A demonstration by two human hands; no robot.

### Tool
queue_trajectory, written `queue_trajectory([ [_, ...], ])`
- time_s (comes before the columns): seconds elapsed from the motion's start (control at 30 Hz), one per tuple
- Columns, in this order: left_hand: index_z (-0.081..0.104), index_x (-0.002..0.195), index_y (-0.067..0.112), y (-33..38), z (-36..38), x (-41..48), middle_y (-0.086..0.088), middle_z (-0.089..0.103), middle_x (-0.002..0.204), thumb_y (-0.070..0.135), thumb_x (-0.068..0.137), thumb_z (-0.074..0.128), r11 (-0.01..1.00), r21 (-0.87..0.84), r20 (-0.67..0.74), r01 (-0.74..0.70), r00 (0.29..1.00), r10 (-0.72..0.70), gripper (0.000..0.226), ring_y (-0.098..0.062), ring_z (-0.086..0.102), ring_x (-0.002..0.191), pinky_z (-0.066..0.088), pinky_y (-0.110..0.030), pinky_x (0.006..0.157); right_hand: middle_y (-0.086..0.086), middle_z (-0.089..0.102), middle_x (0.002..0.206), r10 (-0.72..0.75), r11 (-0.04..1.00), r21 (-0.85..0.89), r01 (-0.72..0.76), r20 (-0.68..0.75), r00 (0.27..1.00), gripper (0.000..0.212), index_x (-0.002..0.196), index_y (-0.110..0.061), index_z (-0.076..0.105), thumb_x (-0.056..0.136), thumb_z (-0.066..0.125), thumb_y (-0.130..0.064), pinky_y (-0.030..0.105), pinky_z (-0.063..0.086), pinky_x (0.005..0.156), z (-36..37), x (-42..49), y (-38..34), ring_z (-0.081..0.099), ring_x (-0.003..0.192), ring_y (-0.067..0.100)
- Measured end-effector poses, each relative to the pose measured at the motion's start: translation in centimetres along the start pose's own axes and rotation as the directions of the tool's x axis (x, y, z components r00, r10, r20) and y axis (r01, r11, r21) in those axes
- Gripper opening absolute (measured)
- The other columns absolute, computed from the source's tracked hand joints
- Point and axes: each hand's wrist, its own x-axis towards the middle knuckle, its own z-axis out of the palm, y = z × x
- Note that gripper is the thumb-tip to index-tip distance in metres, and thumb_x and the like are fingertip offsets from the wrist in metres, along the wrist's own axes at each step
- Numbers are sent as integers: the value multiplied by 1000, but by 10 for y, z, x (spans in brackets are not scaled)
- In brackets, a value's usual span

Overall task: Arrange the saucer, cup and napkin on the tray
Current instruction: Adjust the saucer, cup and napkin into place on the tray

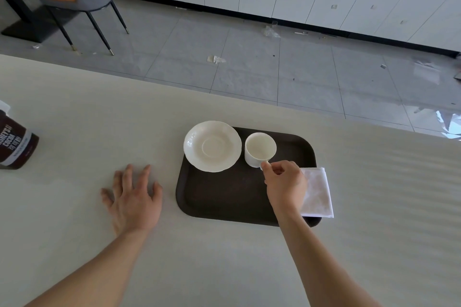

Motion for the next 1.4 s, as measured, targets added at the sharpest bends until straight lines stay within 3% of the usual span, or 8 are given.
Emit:
queue_trajectory([
  [0.27,46,141,34,0,0,0,-7,35,155,42,90,51,1000,-1,-5,-5,1000,5,52,-30,21,148,13,-60,116,-7,70,77,13,999,43,-17,89,996,28,70,-28,63,84,72,-50,36,59,70,2,-3,-2,70,71,14],
  [0.43,45,141,35,0,1,1,-7,34,156,43,90,50,1000,7,6,-5,1000,5,52,-30,20,148,13,-60,116,-10,71,73,5,999,52,-10,99,995,22,74,-29,68,84,71,-48,29,57,69,-2,-6,0,70,73,10],
  [0.73,44,142,35,0,-1,0,-6,32,157,44,91,48,1000,12,15,0,1000,0,52,-29,19,149,11,-60,116,-3,71,78,38,996,79,-43,64,997,20,75,-23,66,88,71,-37,31,55,71,6,-12,-4,68,75,13],
  [1.4,43,143,35,1,-1,0,-6,31,158,44,91,47,1000,10,18,-1,1000,1,53,-29,17,149,11,-59,117,-6,72,75,90,985,143,-101,86,992,20,71,-27,65,86,73,-37,27,53,66,12,-17,-10,71,71,10],
])
